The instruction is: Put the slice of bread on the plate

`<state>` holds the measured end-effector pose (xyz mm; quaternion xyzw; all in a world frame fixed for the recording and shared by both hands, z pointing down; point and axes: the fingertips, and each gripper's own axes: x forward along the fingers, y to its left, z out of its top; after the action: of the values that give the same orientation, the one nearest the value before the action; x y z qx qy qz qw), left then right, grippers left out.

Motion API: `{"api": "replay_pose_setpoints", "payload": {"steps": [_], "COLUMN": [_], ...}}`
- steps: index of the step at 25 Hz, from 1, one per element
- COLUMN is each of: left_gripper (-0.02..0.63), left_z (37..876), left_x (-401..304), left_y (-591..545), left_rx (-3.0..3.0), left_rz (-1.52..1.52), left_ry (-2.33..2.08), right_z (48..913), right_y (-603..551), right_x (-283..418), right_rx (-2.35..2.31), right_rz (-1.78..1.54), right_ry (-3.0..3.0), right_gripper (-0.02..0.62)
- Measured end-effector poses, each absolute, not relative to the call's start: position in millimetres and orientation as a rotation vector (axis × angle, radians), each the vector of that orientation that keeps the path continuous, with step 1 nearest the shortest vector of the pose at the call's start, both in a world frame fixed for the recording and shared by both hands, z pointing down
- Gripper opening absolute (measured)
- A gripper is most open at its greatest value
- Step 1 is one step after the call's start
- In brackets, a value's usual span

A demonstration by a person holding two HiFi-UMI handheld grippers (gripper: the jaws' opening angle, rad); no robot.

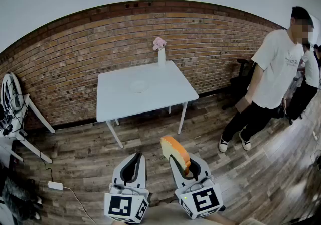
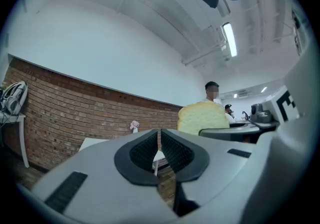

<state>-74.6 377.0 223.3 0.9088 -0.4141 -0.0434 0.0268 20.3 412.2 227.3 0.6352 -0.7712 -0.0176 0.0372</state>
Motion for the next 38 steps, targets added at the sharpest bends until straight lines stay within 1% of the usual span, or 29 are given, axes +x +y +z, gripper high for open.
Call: {"api": "replay_pose_setpoints", "payload": {"steps": [22, 38], "left_gripper": [0.029, 0.029], "left_z": [226, 231], "left_x": [-74, -86], "left_y": [374, 361], "left_rx": [2.796, 2.742], "left_rz": [-0.120, -0.120], "left_ry": [-1.291, -1.399], "right_z": [229, 237], "right_y": [409, 400], "right_x": [27, 46], "right_rx": [1.980, 2.001], "right_rz": [0.005, 0.028], "right_ry": [-2.396, -2.374], "right_gripper": [0.098, 0.098]}}
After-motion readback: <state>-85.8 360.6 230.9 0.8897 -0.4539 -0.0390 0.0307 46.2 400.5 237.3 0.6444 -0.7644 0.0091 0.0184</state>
